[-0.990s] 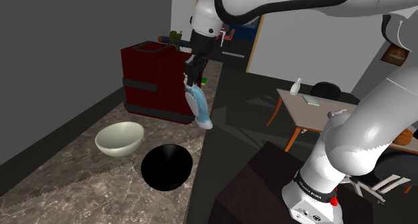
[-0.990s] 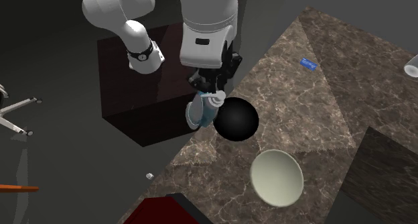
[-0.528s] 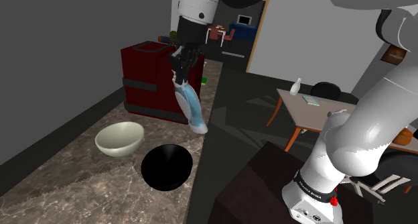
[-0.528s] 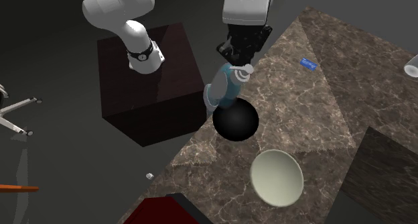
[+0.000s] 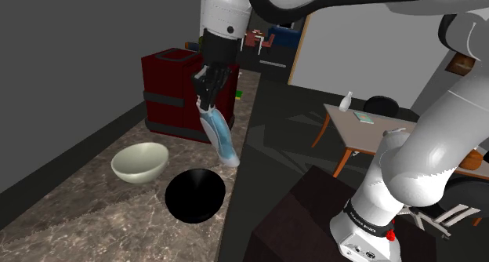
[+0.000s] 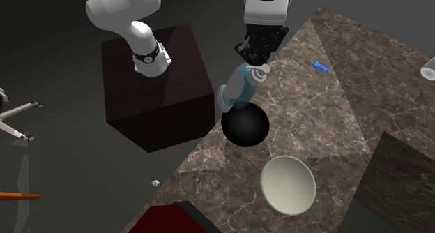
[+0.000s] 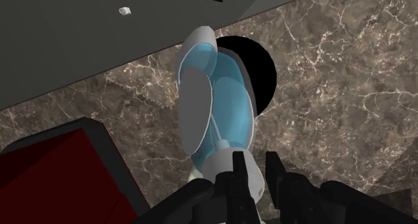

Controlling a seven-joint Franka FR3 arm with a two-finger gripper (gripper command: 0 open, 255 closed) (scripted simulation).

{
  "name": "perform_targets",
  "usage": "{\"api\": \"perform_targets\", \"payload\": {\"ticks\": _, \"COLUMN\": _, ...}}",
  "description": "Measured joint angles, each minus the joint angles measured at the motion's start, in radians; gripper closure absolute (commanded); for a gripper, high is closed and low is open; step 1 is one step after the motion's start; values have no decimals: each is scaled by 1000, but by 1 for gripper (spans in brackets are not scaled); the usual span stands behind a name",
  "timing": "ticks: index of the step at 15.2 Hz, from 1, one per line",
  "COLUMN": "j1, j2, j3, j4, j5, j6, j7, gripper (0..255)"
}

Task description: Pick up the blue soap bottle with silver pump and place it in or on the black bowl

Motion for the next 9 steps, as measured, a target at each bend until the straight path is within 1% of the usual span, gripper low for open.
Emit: {"api": "perform_targets", "payload": {"ticks": 9, "j1": 3, "j2": 10, "j3": 6, "j4": -113, "j5": -2, "j6": 123, "j7": 4, "gripper": 255}}
